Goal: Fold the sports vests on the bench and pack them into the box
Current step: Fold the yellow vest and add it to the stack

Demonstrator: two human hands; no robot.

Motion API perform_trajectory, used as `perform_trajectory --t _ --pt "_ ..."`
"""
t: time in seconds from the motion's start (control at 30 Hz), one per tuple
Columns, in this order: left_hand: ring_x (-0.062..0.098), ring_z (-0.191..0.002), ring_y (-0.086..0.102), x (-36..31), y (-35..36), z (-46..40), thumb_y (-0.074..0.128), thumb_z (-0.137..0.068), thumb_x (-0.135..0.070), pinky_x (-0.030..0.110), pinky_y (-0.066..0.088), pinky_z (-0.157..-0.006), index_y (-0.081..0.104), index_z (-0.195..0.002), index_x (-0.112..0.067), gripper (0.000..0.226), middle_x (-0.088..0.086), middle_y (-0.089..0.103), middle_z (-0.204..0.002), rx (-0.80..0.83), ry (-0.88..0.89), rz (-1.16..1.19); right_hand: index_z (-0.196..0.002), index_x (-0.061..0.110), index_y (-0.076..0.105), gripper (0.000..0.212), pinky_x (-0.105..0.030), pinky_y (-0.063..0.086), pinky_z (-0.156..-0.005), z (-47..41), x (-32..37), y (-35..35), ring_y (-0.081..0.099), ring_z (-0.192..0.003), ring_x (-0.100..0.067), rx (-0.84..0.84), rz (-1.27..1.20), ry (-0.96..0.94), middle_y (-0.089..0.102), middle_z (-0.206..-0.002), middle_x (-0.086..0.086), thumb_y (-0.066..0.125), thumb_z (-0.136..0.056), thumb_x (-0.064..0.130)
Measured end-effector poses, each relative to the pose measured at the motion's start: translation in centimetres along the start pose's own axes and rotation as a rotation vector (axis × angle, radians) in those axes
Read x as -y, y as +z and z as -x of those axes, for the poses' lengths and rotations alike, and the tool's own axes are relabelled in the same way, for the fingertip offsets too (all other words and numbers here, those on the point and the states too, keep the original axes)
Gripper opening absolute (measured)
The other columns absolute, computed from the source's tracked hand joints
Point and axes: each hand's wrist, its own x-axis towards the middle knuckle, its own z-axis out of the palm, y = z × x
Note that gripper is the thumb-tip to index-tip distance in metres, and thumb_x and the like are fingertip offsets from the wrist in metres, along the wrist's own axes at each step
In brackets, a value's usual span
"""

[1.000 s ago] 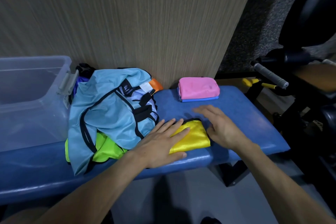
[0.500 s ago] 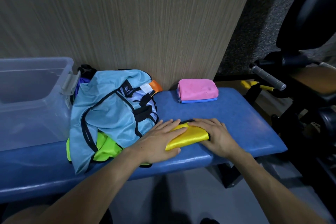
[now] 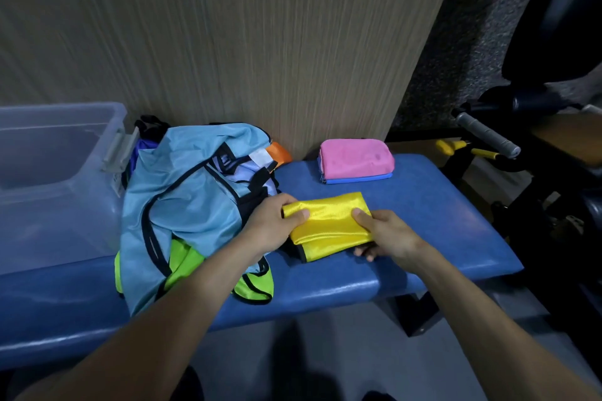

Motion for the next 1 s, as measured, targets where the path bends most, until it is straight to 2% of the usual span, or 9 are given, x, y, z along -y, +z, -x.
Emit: perform_trajectory --t 0.13,0.23,0.33,0.4,0.47,0.53,0.63,0.77,1.0 --pt "0.018 -0.094 0.062 0.8 0.9 -1.0 0.069 -0.096 -0.036 0.029 0.043 -0.074 0.065 -0.109 -0.019 0.023 -0.002 0.064 -0.098 -0.071 -0.045 -0.151 -0.083 0.007 0.053 0.037 -0.025 0.04 -0.038 -0.4 -0.7 0.5 0.051 -0.036 -0.015 -0.132 0.155 -0.01 0.059 -0.054 -0.007 0.05 -0.106 0.036" --pt "0.017 -0.113 0.056 0.2 1.0 -0.7 0.062 -0.099 -0.041 0.029 0.042 -0.087 0.058 -0.126 -0.02 0.035 -0.004 0.059 -0.119 -0.098 -0.097 -0.176 -0.081 0.007 0.053 0.038 -0.025 0.039 -0.038 -1.3 -1.5 0.7 0.051 -0.038 -0.017 -0.218 0.15 0.012 0.058 -0.057 -0.009 0.051 -0.104 0.037" --pt "0.013 -0.124 0.049 -0.5 0.5 0.4 0.057 -0.101 -0.041 0.027 0.039 -0.1 0.052 -0.138 -0.021 0.042 -0.007 0.048 -0.134 -0.064 0.063 -0.334 -0.09 0.003 0.057 0.04 -0.029 0.043 -0.042 -1.6 -1.5 0.8 0.054 -0.043 -0.022 -0.275 0.113 0.051 0.063 -0.064 -0.014 0.048 -0.104 0.04" --pt "0.01 -0.123 0.05 -0.6 0.0 1.1 0.056 -0.101 -0.043 0.025 0.038 -0.103 0.057 -0.132 -0.022 0.037 -0.009 0.047 -0.133 -0.055 0.198 -0.403 -0.099 0.004 0.054 0.038 -0.027 0.044 -0.041 -1.1 -0.8 0.9 0.059 -0.044 -0.022 -0.324 0.156 0.06 0.063 -0.073 -0.013 0.044 -0.106 0.04" --pt "0.007 -0.123 0.049 -0.5 -0.3 1.7 0.057 -0.098 -0.051 0.026 0.038 -0.105 0.062 -0.126 -0.026 0.038 -0.013 0.047 -0.129 -0.007 0.241 -0.416 -0.113 0.007 0.05 0.039 -0.031 0.047 -0.055 -0.5 -0.2 0.8 0.068 -0.07 -0.031 -0.337 0.424 0.034 0.063 -0.096 -0.015 0.04 -0.106 0.044" --pt "0.004 -0.123 0.045 -0.1 -0.2 2.5 0.063 -0.092 -0.057 0.028 0.04 -0.104 0.063 -0.127 -0.032 0.043 -0.017 0.045 -0.13 0.024 0.314 -0.51 -0.129 0.012 0.047 0.044 -0.04 0.046 -0.078 0.0 -0.3 0.2 0.059 -0.106 -0.039 -0.339 0.765 -0.025 0.054 -0.124 -0.013 0.041 -0.104 0.048" --pt "0.01 -0.117 0.047 0.5 0.4 3.3 0.069 -0.088 -0.056 0.037 0.05 -0.095 0.065 -0.128 -0.035 0.046 -0.019 0.049 -0.127 -0.044 0.456 -0.668 -0.141 0.026 0.048 0.05 -0.045 0.04 -0.097 0.9 -0.1 -0.6 0.046 -0.122 -0.031 -0.234 0.904 -0.279 0.047 -0.136 0.0 0.048 -0.099 0.054" --pt "0.012 -0.11 0.049 0.4 1.1 3.5 0.069 -0.089 -0.056 0.035 0.049 -0.091 0.069 -0.125 -0.033 0.043 -0.016 0.055 -0.119 -0.126 0.47 -0.678 -0.132 0.032 0.059 0.054 -0.039 0.039 -0.093 1.4 0.2 -0.4 0.052 -0.116 -0.018 -0.016 0.95 -0.525 0.056 -0.124 0.01 0.054 -0.087 0.063" --pt "0.014 -0.108 0.051 0.7 1.9 3.1 0.074 -0.091 -0.038 0.035 0.047 -0.095 0.068 -0.128 -0.025 0.039 -0.01 0.058 -0.116 -0.084 0.453 -0.609 -0.121 0.026 0.065 0.028 -0.042 0.052 -0.073 0.6 -0.4 1.8 0.062 -0.093 -0.026 -0.122 0.918 -0.692 0.061 -0.114 0.004 0.066 -0.095 0.036"
